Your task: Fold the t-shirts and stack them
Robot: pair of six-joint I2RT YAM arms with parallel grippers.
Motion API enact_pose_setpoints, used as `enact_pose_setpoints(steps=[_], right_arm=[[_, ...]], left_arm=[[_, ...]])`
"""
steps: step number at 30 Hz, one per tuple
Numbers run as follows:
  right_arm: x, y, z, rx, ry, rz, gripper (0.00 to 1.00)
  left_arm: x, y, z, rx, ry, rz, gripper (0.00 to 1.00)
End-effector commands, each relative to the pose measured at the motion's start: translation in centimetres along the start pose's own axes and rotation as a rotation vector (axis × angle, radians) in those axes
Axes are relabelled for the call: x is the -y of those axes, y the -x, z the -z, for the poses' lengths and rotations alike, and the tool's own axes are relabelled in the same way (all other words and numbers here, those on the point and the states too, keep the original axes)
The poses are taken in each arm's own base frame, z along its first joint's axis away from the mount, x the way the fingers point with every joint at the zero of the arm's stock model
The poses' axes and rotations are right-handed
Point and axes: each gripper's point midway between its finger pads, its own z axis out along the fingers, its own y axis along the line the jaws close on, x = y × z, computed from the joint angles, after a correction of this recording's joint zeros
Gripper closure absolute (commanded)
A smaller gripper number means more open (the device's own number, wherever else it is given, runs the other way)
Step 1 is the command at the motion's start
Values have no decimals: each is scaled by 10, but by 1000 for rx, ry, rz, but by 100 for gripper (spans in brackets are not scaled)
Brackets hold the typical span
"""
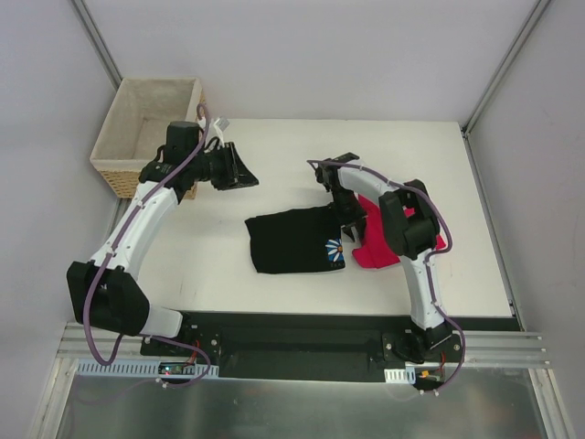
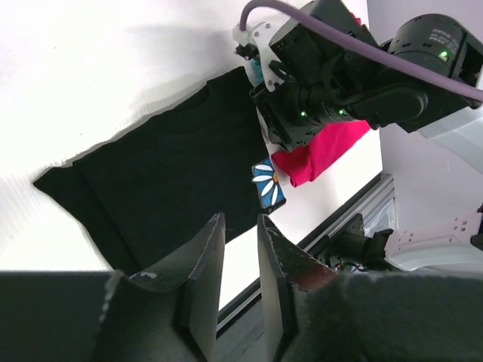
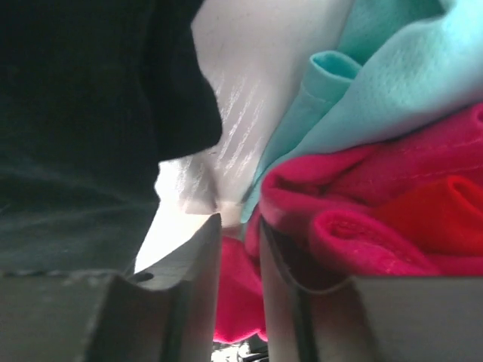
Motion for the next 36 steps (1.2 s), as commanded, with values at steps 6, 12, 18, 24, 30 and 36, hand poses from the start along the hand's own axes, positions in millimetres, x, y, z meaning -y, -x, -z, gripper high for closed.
enact_pose_setpoints(steps=[6,12,18,24,30,36], right_arm=[[-7,17,82,219,151,-199,62],[-36,4,85,231,335,-260,60],[-58,-15,77,205,460,-296,59],[-68,-29,60,162,487,-309,58],[-73,-30,48,140,496,-308,58],[-85,-20,36,108,529,-326,58]], left_arm=[[-24,-13,-1,5,85,56,71],[-44,-30,-7,-20,127,89,69],[-55,-46,-7,-28,151,108,69],[-64,-58,-9,-34,166,126,69],[-70,-65,-10,-38,180,131,68],[-78,-66,-11,-32,208,131,66]])
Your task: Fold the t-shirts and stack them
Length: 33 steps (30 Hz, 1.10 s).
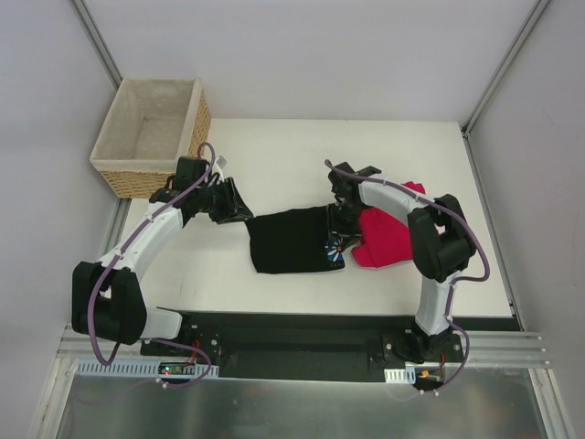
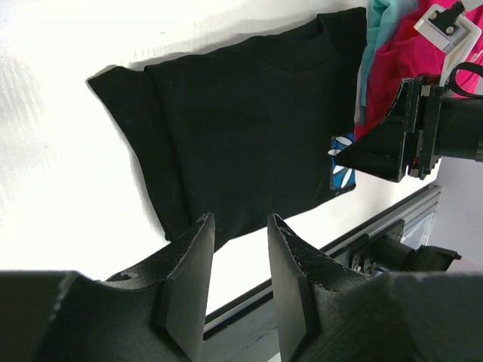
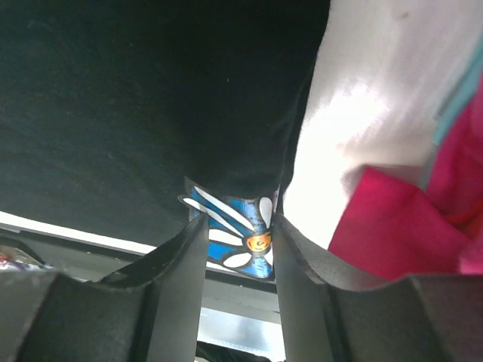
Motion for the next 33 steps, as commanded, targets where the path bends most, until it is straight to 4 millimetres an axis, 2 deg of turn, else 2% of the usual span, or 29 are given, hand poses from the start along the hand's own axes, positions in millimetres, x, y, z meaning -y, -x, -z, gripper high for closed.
enact_pose_setpoints(steps=[1,5,8,12,17,22,26,31,33], right_arm=[[-15,5,-9,-12,60,-35,58],[-17,6,-18,-43,57,-56,57],[-10,2,-18,-62,19,-50,57],[-3,1,-3,-39,-15,-23,57],[-7,3,30,27,-11,8,57],[-3,0,46,57,-28,16,56],[4,-2,36,35,-61,22,56],[12,3,-1,-20,-103,10,56],[11,5,-7,-31,-98,13,56]], left_arm=[[0,10,6,61,12,-20,65],[4,13,10,78,8,-27,64],[9,18,16,97,4,-43,63],[16,24,21,108,-6,-56,63],[19,27,17,89,-18,-43,63],[19,27,15,80,-22,-39,63],[20,26,16,80,-26,-39,63],[24,28,23,103,-33,-62,63],[27,29,26,110,-37,-72,63]])
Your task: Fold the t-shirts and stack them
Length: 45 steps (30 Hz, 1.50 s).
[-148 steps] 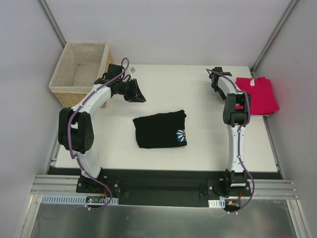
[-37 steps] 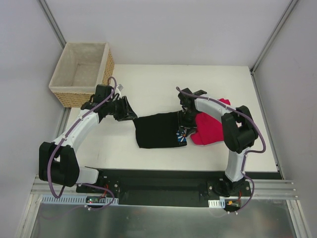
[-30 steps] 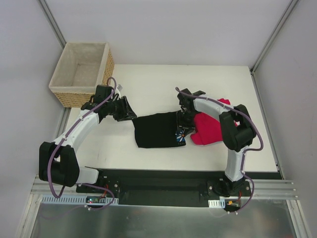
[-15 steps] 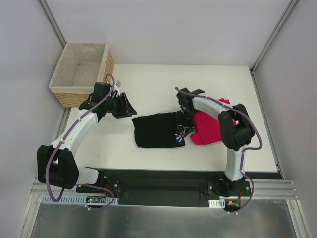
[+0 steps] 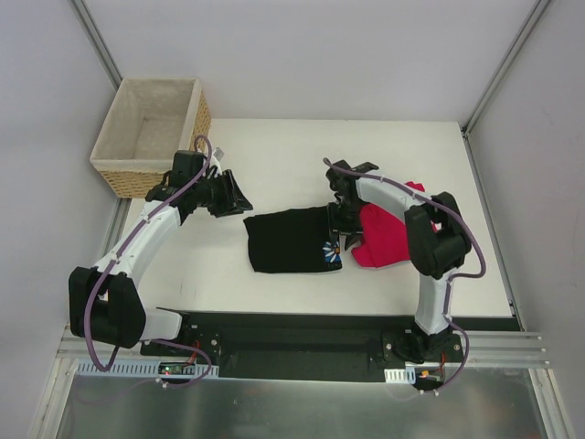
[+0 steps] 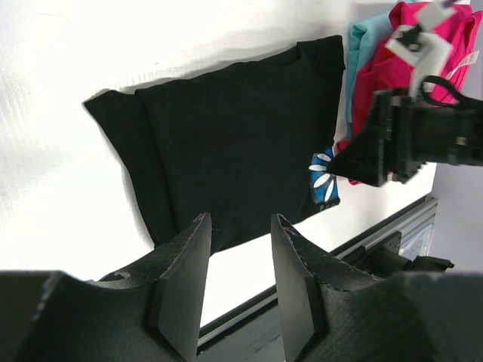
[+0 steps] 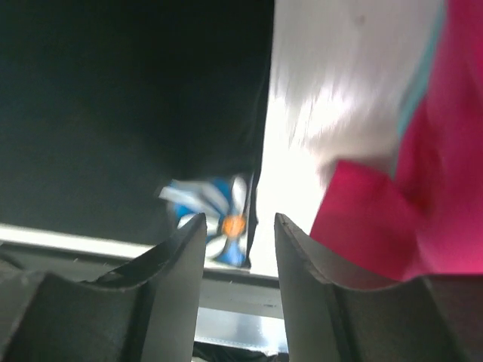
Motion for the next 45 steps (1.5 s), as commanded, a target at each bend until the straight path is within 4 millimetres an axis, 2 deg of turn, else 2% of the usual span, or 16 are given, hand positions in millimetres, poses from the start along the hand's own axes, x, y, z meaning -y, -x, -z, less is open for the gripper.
enact_pose_setpoints(steps=[1,12,18,20,23,26,29,30,31,34,41,42,45], right_arm=[[3,3,-25,-42,-35,11,56],[-1,15,-35,-51,-14,4,56],[-5,17,-43,-65,9,8,61],[-7,17,-45,-66,19,2,62],[-13,19,-50,-65,53,-9,64],[-19,20,-58,-78,89,-28,70],[-22,22,-62,-85,103,-33,81],[-21,22,-63,-86,101,-32,92],[-21,21,-63,-86,101,-32,96],[-22,21,-62,-83,105,-25,99],[-21,22,-60,-78,105,-12,99],[-21,21,-59,-80,106,-8,99],[-20,21,-57,-79,97,1,99]], left_arm=[[16,14,17,52,-36,-48,63],[30,26,34,102,-43,-82,63],[18,17,26,66,3,-9,64],[16,12,26,54,1,2,64],[20,15,31,72,-6,-14,64],[28,21,36,85,-19,-34,63],[32,25,38,88,-24,-43,63],[31,25,38,85,-21,-41,63],[29,24,36,82,-15,-36,63],[16,15,26,45,19,8,63],[-32,-22,-12,-110,141,143,63],[-38,-27,-18,-136,153,156,61],[-55,-42,-26,-179,203,199,49]])
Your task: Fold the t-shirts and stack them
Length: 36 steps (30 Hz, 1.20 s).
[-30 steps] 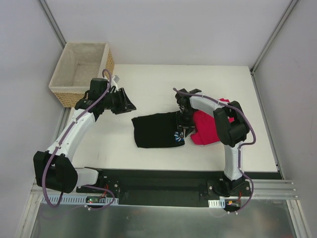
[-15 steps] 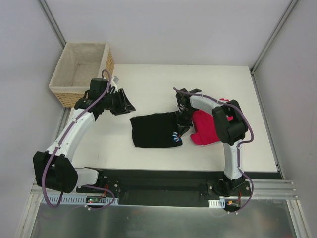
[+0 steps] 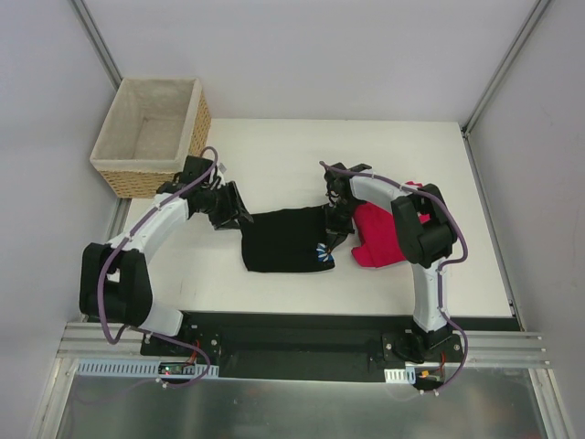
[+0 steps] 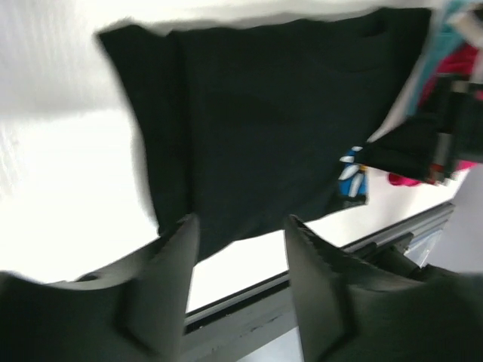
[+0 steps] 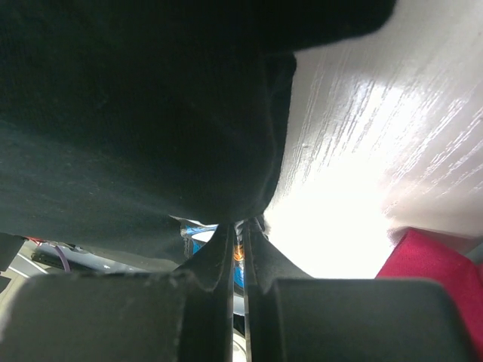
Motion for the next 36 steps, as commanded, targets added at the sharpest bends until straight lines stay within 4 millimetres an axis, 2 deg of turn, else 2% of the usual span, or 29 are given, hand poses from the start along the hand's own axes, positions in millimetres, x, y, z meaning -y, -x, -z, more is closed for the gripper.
enact_pose_setpoints(steps=[1,6,12,18,30,33,34,36], right_arm=[[4,19,-16,60,-33,44,99],[4,19,-15,53,-36,46,99],[6,17,-13,53,-42,50,99],[7,17,-10,58,-44,52,99],[10,13,-5,64,-54,51,99],[8,13,-3,65,-48,52,99],[8,14,-3,71,-48,53,99],[8,13,-3,72,-49,57,99]], left_arm=[[-31,-18,-15,-55,102,82,38],[-49,-22,-28,-61,150,84,34],[-48,-26,-47,-90,100,92,35],[-58,-36,-64,-117,107,112,37],[-40,-59,-92,-193,83,84,41],[-35,-71,-100,-229,85,65,57],[-34,-77,-103,-245,88,61,73],[-35,-83,-106,-260,96,57,91]])
